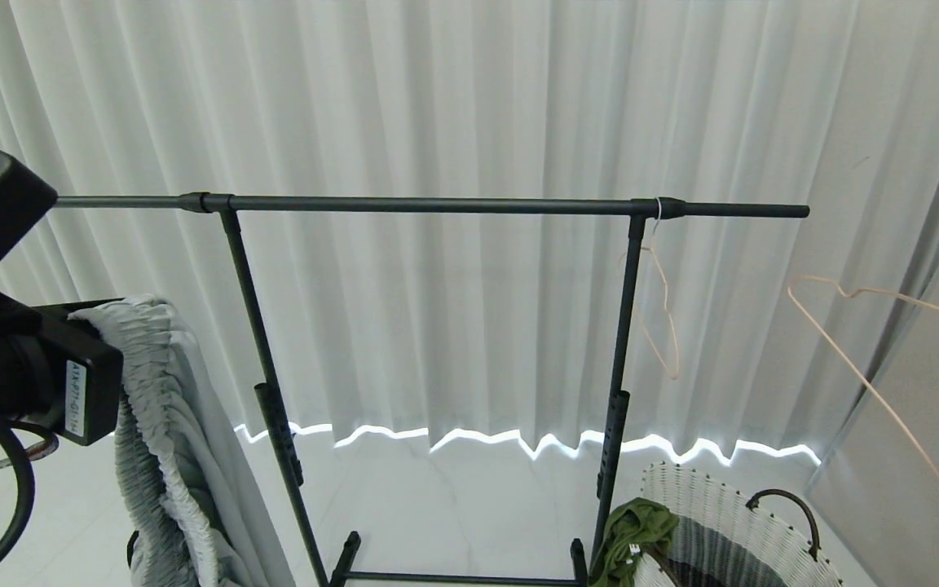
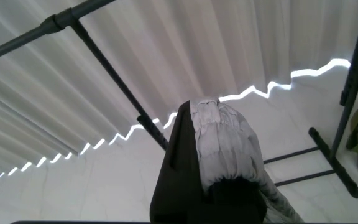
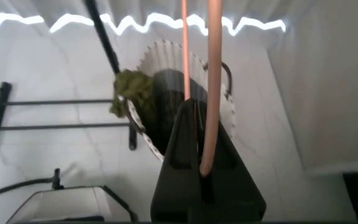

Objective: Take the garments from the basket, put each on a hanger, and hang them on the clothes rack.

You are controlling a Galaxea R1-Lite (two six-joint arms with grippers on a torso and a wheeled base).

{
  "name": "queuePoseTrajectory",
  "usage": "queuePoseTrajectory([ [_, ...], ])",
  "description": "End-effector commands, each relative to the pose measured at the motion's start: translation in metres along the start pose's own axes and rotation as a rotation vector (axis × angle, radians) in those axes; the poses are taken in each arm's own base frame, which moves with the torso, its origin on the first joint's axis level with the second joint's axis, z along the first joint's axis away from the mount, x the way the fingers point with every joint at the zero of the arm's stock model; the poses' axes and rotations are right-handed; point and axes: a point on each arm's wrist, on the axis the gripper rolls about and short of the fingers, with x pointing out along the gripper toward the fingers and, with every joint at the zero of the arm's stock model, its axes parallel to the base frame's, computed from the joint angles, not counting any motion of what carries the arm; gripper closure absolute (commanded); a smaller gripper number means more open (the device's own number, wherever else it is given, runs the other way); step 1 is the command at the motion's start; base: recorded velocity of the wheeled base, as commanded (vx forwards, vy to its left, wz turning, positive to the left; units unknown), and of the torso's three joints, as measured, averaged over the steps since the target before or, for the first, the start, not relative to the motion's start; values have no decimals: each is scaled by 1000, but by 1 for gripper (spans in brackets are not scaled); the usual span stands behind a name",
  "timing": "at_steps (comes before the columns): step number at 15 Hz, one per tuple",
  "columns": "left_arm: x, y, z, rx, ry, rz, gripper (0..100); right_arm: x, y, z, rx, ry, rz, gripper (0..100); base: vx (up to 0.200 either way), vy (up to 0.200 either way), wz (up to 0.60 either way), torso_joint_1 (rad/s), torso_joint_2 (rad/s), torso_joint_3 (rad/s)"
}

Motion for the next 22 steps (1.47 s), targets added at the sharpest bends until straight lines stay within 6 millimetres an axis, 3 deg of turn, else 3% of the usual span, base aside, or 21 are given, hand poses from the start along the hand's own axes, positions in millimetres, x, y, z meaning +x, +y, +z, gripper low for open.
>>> queuePoseTrajectory([
  [1,0,1,-1,-1,5,9,100,-6,3,1,-12,-28,23,100,0,200,0,2,2,2],
  [7,0,1,-1,-3,3,8,100,-30,17,-1,-65,-115,171,100,0,200,0,3,2,-1],
  [12,1,-1,-5,0,17,3,100,-34,38,-10,-162,-84,331,100,0,200,0,1,4,4],
  [19,-1,-7,-25,47,67,-11,100,-41,76,-31,-355,-10,628,100,0,0,0,0,0,0],
  [22,14,-11,-27,61,139,42,100,-45,100,-41,-469,39,782,100,0,0,0,0,0,0],
])
